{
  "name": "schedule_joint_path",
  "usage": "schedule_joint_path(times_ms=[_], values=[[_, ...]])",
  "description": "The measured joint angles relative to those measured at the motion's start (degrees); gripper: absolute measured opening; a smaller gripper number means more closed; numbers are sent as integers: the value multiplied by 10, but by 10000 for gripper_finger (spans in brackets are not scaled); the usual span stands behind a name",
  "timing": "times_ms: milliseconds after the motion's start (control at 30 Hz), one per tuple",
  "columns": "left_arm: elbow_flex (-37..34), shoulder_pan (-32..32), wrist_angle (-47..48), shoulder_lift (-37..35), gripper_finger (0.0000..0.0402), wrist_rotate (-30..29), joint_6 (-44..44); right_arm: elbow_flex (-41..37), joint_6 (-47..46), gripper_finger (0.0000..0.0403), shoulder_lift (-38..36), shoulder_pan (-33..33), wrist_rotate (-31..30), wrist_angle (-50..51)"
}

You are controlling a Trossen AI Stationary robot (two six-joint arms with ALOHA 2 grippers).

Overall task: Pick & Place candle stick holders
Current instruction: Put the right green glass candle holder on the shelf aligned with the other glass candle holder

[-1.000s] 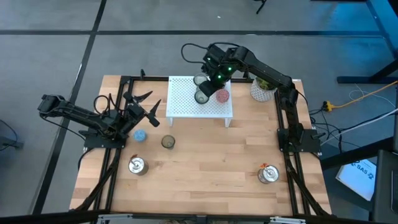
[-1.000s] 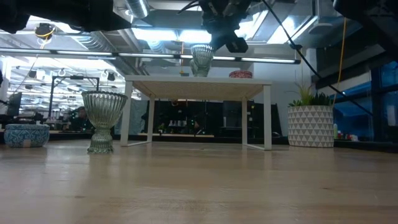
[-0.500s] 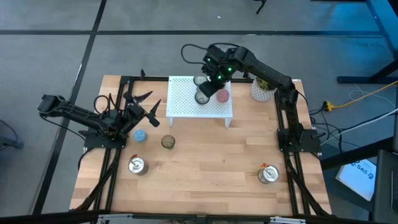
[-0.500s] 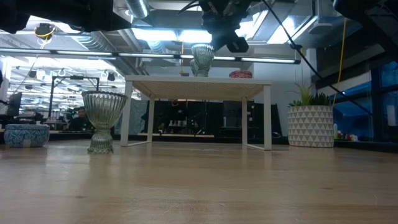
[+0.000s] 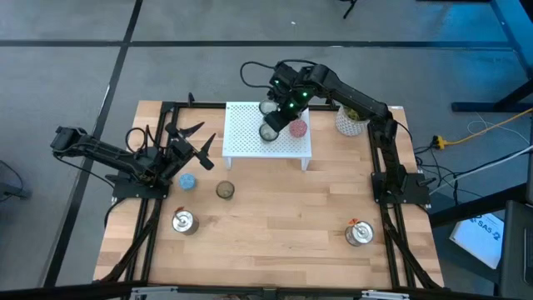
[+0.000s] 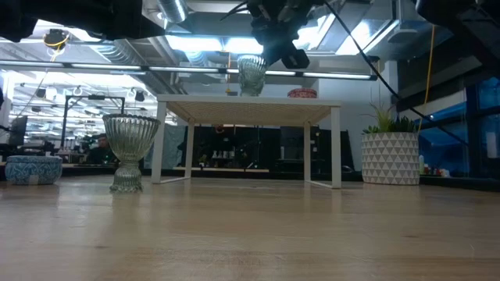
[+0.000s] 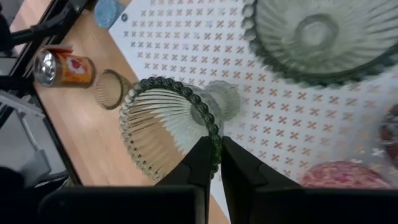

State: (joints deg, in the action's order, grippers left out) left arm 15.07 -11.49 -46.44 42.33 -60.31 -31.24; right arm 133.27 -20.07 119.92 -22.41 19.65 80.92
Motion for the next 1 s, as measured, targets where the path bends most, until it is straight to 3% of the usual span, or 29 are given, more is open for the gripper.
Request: schedule_joint_path(times_ms=[1000], values=[[0,0,2,0,234,2,0,0,14,29,0,-17,-12,22]])
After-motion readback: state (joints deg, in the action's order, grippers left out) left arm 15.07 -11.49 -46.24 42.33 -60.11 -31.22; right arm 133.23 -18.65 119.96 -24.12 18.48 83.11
